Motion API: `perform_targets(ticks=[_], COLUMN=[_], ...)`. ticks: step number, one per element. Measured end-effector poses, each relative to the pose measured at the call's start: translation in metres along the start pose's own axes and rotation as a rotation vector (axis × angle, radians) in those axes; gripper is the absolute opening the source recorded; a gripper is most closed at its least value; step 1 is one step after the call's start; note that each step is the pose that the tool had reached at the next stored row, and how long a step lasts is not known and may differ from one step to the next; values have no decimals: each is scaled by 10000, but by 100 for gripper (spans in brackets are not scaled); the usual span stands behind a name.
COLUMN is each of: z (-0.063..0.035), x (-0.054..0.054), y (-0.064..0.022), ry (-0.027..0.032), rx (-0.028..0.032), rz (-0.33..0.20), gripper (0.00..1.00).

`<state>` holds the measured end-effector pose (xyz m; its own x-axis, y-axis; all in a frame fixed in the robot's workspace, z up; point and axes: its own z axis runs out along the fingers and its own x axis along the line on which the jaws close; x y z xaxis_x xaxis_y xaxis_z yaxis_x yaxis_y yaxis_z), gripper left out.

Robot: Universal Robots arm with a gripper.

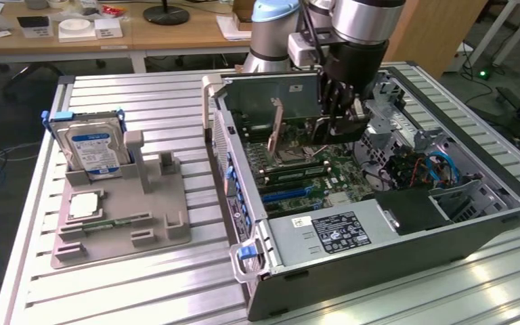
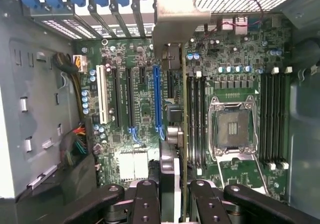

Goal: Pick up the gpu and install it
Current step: 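Insert the gpu into the slot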

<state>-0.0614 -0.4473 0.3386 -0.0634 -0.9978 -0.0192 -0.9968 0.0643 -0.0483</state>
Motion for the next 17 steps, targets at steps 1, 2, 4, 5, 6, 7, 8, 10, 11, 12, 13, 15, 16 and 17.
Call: perform_targets(ticks=[1,2,4,5,6,7,8,10,11,12,13,15,16,17], z=[18,36,73,90,102,112,125,160,177,195,212,248,266,284], x=[-2,-5,-8,-8,-8,-8,-8,-5,-4,-8,-12,-18,-18,-18], y=[1,2,10,17,39,61,84,128,147,164,179,199,205,206], ry=[0,-1,0,6,11,15,21,29,28,27,27,27,28,28], rx=[1,1,1,-3,-21,-48,-65,-75,-74,-75,-74,-74,-75,-75], rz=[-1,-1,0,1,1,0,1,0,1,1,1,1,1,0], gripper=[28,28,28,28,28,28,28,28,28,28,28,28,28,28])
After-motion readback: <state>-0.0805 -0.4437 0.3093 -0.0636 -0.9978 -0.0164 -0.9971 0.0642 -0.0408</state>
